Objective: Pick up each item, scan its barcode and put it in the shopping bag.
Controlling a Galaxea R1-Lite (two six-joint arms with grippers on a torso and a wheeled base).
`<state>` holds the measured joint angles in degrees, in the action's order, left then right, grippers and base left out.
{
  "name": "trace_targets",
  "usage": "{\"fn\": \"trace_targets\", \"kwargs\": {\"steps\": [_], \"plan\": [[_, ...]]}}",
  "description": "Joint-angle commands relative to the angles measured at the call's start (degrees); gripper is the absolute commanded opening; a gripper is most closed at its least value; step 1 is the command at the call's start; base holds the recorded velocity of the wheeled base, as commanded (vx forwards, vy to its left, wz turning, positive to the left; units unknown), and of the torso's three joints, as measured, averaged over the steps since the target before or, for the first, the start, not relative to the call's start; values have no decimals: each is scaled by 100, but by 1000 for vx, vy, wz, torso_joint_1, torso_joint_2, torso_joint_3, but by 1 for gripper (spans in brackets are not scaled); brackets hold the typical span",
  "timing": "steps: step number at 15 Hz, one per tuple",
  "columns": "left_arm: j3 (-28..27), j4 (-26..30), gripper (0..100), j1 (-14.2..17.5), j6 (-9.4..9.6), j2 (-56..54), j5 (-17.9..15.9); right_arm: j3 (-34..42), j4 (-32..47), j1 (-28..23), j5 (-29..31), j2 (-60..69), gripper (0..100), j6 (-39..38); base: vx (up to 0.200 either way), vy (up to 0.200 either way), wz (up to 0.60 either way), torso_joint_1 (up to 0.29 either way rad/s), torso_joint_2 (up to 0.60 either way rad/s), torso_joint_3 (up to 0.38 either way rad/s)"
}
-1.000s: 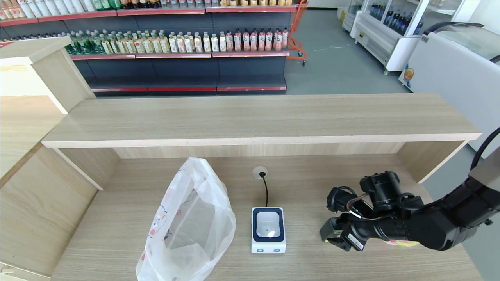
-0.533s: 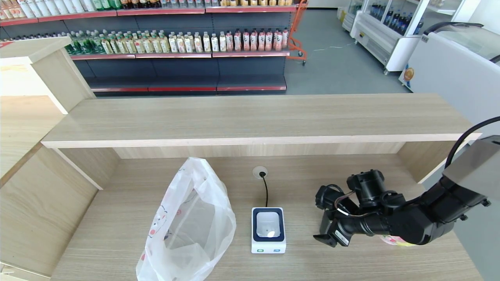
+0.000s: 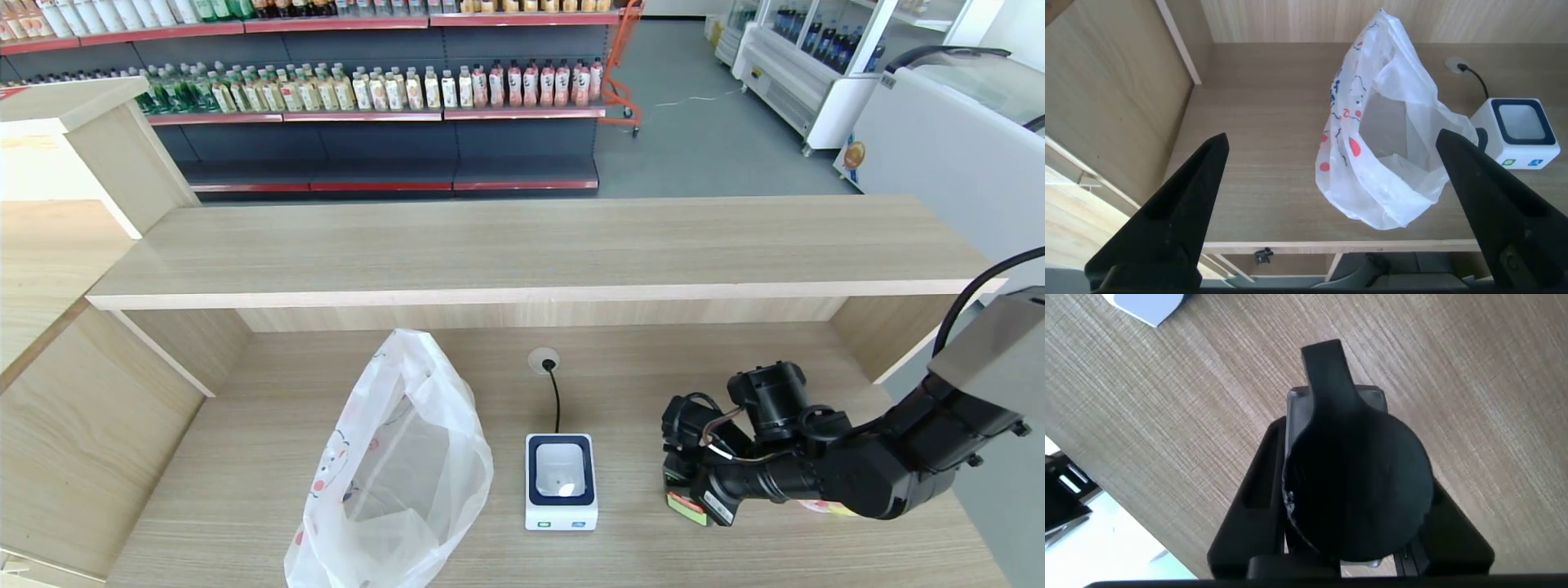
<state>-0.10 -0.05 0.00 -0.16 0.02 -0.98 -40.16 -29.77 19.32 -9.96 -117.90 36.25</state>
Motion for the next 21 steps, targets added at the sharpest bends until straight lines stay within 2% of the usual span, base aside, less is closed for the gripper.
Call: {"fn": "trace_targets", "kwargs": {"steps": [1, 3, 5, 8, 9, 10, 11, 12, 13, 14, 15, 16, 17, 18, 19, 21], "plan": [[1, -4, 100, 0, -2, -2, 1, 61, -20, -16, -32, 170, 0, 4, 0, 0, 0, 0, 0, 0], [1, -4, 100, 0, -2, -2, 1, 192, -38, -166, -120, 882, 0, -488, 0, 0, 0, 0, 0, 0], [1, -4, 100, 0, -2, -2, 1, 447, -143, -289, -147, 1911, 0, -1525, 0, 0, 0, 0, 0, 0], [1, -4, 100, 0, -2, -2, 1, 1177, -1040, -429, -129, 2895, 0, -1235, 0, 0, 0, 0, 0, 0], [1, -4, 100, 0, -2, -2, 1, 1871, -2130, -429, -129, 3071, 0, -303, 0, 0, 0, 0, 0, 0], [1, -4, 100, 0, -2, -2, 1, 2267, -2797, -350, -191, 3159, 0, 330, 0, 0, 0, 0, 0, 0], [1, -4, 100, 0, -2, -2, 1, 2249, -2912, -122, -516, 3203, 0, 1059, 0, 0, 0, 0, 0, 0], [1, -4, 100, 0, -2, -2, 1, 2231, -2877, 28, -1087, 3159, 0, 1833, 0, 0, 0, 0, 0, 0], [1, -4, 100, 0, -2, -2, 1, 2275, -2683, 72, -1676, 3062, 0, 3045, 0, 0, 0, 0, 0, 0], [1, -4, 100, 0, -2, -2, 1, 2205, -2068, 80, -2414, 3009, 0, 5005, 0, 0, 0, 0, 0, 0], [1, -4, 100, 0, -2, -2, -8, 2144, -1672, 80, -2748, 3000, 0, 6042, 0, 0, 0, 0, 0, 0], [1, -4, 100, 0, -2, -2, 1, 1959, -671, 230, -3293, 2974, 0, 8354, 0, 0, 0, 0, 0, 0], [1, 5, 100, 0, -2, -2, 1, 1968, -55, 450, -3311, 2974, 0, 9461, 0, 0, 0, 0, 0, 0], [1, -4, 100, 0, -2, -2, 1, 1977, 287, 573, -3302, 2939, 0, 10129, 0, 0, 0, 0, 0, 0], [1, -4, 100, 0, -2, -2, 1, 1977, 630, 731, -3337, 2851, 0, 11246, 0, 0, 0, 0, 0, 0], [1, -4, 100, 0, -2, -2, 1, 1941, 674, 748, -3609, 2833, 0, 11509, 0, 0, 0, 0, 0, 0]]}}
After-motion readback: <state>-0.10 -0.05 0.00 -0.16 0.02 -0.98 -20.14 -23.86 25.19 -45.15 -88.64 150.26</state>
